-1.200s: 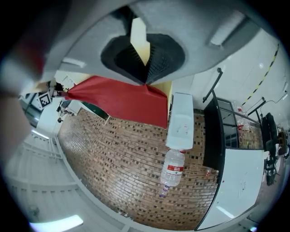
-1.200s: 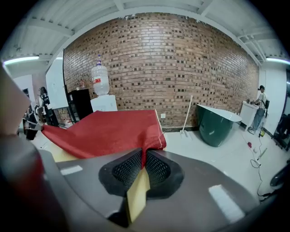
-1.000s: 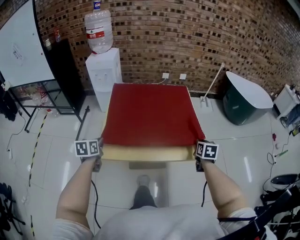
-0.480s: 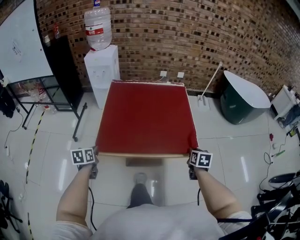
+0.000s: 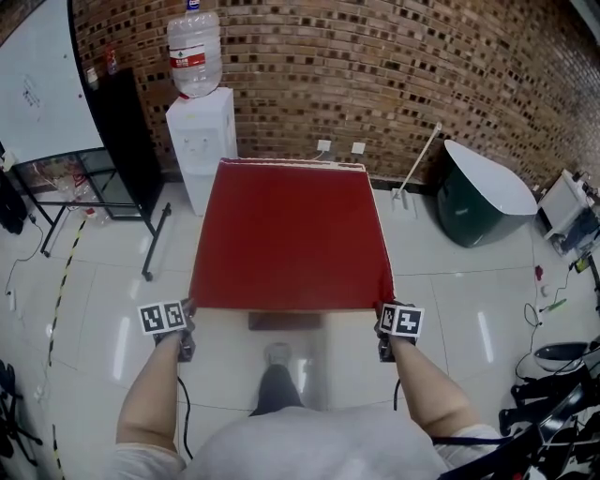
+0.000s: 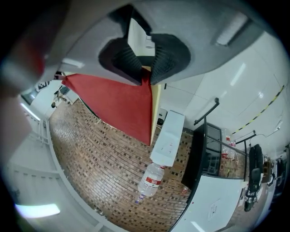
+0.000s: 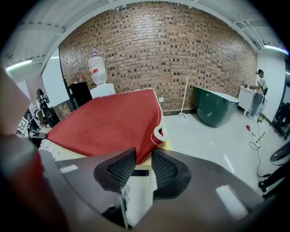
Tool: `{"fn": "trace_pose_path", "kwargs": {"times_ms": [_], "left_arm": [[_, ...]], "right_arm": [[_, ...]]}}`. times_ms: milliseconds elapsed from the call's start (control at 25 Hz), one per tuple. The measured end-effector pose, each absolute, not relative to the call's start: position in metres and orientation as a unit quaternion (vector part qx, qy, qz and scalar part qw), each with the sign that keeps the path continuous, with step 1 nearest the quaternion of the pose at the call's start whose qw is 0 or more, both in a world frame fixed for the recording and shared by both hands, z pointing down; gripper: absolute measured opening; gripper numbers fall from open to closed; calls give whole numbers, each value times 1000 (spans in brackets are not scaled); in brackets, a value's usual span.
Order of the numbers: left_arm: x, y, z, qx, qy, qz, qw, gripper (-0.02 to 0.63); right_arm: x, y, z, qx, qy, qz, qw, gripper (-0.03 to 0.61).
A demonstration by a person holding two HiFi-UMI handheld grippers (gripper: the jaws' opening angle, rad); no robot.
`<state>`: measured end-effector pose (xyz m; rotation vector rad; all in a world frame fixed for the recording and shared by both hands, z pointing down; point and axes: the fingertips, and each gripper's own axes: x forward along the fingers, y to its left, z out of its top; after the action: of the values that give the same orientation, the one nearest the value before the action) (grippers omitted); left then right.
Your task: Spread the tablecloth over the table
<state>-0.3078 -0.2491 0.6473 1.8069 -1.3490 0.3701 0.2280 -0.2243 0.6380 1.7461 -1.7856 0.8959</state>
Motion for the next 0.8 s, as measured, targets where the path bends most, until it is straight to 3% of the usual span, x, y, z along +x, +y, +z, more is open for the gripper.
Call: {"fn": "trace_pose_path", "kwargs": {"times_ms": [160,320,440,560,800], "left_arm": [[-327,-238,654,697,-555,119,438,91],[-327,-211,639,707,-537,83,453,89],[-282,-179,579,758,-465,-1,457,86],[-230,-144,506,812,-399,-51,422,2],[-142,-91,401,905,-286,-26,313,2]], "right_arm": [[243,-204,644,633,-646,351,243,151],[254,-164,645,621,-648,367,246,152],[225,-126,626,561,-696,361,264,78],[174,-91,578,496,-761,341,242,2],[72,-54,474,387,-854,276,212,1]]}}
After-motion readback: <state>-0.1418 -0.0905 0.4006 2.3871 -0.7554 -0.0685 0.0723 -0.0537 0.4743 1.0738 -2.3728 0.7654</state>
